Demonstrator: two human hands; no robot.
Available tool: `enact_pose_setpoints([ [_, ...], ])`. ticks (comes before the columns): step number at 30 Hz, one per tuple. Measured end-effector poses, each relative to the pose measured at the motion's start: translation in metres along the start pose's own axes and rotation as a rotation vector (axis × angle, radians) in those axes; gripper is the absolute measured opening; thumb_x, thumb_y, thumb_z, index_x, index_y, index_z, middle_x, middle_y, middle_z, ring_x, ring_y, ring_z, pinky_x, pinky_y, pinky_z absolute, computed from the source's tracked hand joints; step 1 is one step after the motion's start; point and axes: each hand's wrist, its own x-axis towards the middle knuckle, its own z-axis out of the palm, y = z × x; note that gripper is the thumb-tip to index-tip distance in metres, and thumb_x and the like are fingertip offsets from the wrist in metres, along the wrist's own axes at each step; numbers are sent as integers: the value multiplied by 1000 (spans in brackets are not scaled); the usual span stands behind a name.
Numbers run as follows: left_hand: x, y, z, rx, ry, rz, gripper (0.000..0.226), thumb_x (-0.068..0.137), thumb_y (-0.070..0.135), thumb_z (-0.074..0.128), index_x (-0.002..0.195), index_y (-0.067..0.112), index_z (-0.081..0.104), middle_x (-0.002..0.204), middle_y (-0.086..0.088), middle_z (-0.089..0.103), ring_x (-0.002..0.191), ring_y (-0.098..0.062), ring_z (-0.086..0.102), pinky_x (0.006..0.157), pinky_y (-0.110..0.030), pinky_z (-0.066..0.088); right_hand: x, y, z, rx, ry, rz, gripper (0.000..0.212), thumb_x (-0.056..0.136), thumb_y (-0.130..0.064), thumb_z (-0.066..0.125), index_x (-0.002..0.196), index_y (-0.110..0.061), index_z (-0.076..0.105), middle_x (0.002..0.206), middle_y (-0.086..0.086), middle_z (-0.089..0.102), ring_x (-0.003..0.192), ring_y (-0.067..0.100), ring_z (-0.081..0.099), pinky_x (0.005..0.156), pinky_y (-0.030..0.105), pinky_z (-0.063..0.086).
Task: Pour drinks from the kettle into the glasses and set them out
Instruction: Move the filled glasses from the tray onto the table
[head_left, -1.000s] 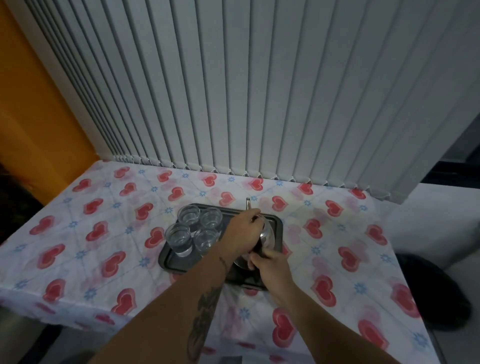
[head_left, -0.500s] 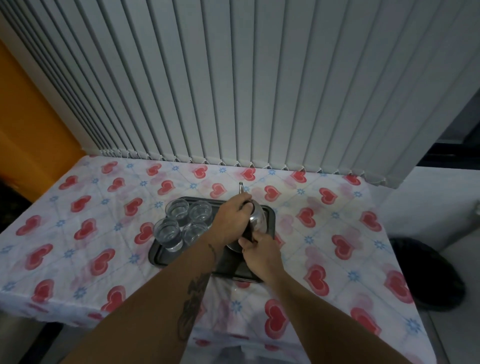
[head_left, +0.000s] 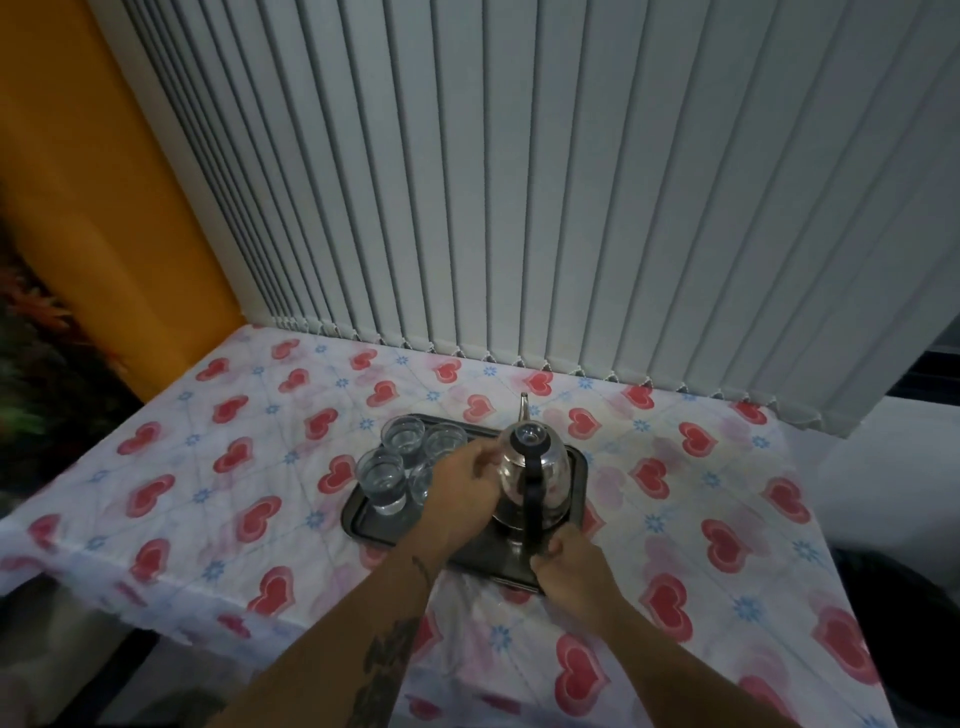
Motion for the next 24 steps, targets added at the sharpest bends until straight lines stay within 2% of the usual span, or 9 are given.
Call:
enact_pose_setpoints([
  [3,-10,-8,-10,-95,65,-15,27,90,-2,48,107,8,66,90,3,69,83,-5,65,71,-9,49,-6,9,8,-43,-59,-24,10,86,-12,59,82,-20,53,82,0,61,74,13,57,65,27,43],
  [6,-18,-17,-29,-188,150,-4,26,92,-4,45,100,6,67,85,-5,69,75,-11,65,70,-13,52,-5,0,22,-40,-57,-33,18,81,-5,58,74,-21,55,77,-1,62,74,14,60,65,29,47],
  [9,-19,-34,-50,-184,274,-14,27,87,-6,46,79,8,67,75,-8,69,65,-13,62,60,-17,50,0,-14,36,7,-63,-54,21,78,-4,57,70,-23,54,72,-1,62,72,18,64,69,37,54],
  [11,-19,-44,-64,-185,375,-28,26,83,-8,48,70,7,65,69,-9,67,59,-12,59,56,-24,49,2,-26,45,50,-49,-75,15,80,-9,55,76,-23,55,73,-2,61,68,14,58,66,33,49],
  [13,-20,-54,-76,-192,465,-56,21,81,-8,50,68,4,62,67,-10,64,56,-4,54,55,-22,46,2,-41,54,91,-37,-86,13,82,-11,55,88,-22,56,76,-2,61,69,12,56,65,29,46],
  [16,-15,-76,-93,-172,562,-100,18,80,-4,52,71,10,59,69,-8,60,60,-6,51,55,-23,42,6,-67,70,182,-45,-57,36,82,-11,66,111,-22,49,92,-3,62,82,9,60,75,28,51],
  [20,1,-110,-112,-173,463,-198,20,77,0,59,88,16,57,86,-7,60,71,-14,54,61,-23,41,19,-97,93,335,4,10,77,60,-32,79,125,-33,38,105,-16,59,99,8,62,96,41,53],
  [22,9,-122,-119,-181,331,-192,31,76,2,64,100,18,52,95,-6,58,76,-9,57,64,-21,44,28,-106,101,375,51,35,80,60,-33,81,124,-40,34,108,-19,60,102,9,63,94,40,53],
  [24,18,-133,-124,-188,160,-175,41,77,3,68,109,21,48,102,1,58,87,-6,59,69,-18,48,37,-114,109,424,103,64,76,68,-19,82,126,-36,35,107,-12,62,96,9,63,83,32,53],
])
